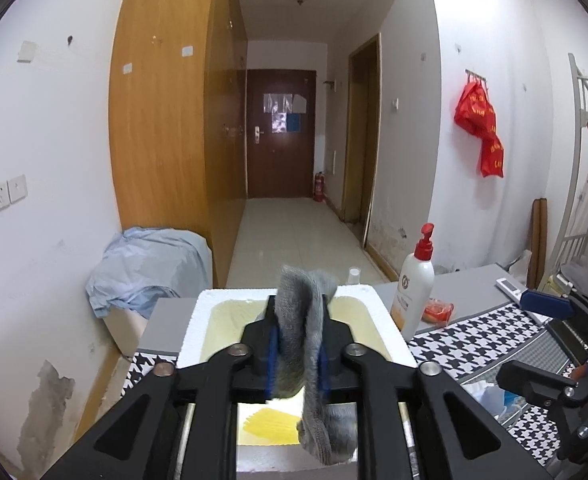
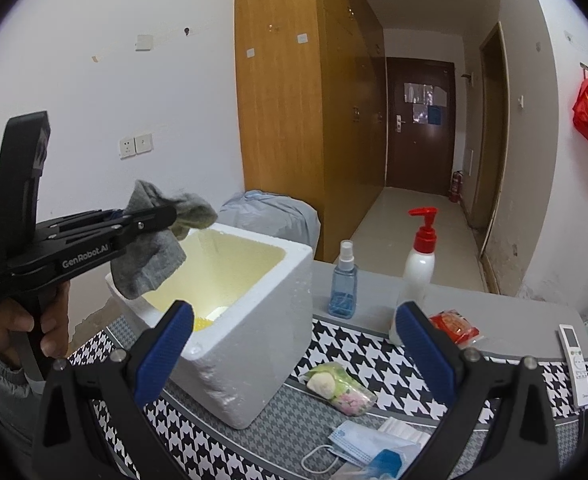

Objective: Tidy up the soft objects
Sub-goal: 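Lower the grey sock into the foam box and open the left gripper, then move both tools back toward the masks on the table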

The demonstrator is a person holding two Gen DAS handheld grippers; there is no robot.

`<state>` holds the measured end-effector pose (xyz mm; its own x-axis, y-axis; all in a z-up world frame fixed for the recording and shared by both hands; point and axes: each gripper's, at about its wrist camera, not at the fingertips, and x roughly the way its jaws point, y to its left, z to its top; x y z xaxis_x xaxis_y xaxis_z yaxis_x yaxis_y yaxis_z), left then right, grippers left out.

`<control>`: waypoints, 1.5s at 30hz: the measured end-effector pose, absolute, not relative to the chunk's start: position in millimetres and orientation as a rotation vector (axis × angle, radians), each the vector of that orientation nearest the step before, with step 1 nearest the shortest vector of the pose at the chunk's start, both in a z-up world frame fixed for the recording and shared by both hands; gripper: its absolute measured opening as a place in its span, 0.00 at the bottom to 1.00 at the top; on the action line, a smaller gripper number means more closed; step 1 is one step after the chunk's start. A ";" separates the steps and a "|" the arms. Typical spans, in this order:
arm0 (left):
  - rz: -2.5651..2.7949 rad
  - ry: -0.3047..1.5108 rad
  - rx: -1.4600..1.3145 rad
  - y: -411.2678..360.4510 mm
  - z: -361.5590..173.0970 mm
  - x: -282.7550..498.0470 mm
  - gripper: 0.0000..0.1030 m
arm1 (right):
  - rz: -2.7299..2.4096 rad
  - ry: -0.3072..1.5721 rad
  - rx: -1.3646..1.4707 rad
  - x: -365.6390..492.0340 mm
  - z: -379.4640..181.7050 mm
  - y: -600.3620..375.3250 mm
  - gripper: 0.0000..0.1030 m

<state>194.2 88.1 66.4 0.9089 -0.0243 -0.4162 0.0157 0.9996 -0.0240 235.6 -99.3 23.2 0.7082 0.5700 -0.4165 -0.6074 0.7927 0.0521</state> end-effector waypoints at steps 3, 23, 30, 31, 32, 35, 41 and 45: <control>-0.014 0.428 -0.039 88.0 65.5 195.3 0.67 | 0.648 0.433 -0.088 236.9 22.6 -102.5 0.99; -0.002 0.318 -0.005 57.0 82.4 151.3 0.99 | 0.642 0.412 -0.070 220.3 27.4 -126.8 0.99; -0.010 0.301 0.011 43.2 88.9 133.0 0.99 | 0.644 0.394 -0.054 206.8 32.4 -138.7 0.99; -0.013 0.297 0.013 42.4 89.1 130.5 0.99 | 0.642 0.390 -0.056 203.7 33.0 -141.0 0.99; -0.014 0.291 0.016 39.9 91.2 128.1 0.99 | 0.644 0.387 -0.056 201.8 33.1 -142.4 0.99; -0.015 0.276 0.016 35.6 94.5 121.0 0.99 | 0.643 0.374 -0.061 194.5 34.5 -146.4 0.99; -0.016 0.255 0.018 33.0 95.7 104.8 0.99 | 0.632 0.353 -0.077 182.8 34.8 -153.5 0.99; -0.012 0.248 0.020 29.6 94.2 96.6 0.99 | 0.627 0.347 -0.071 177.6 35.4 -160.0 0.99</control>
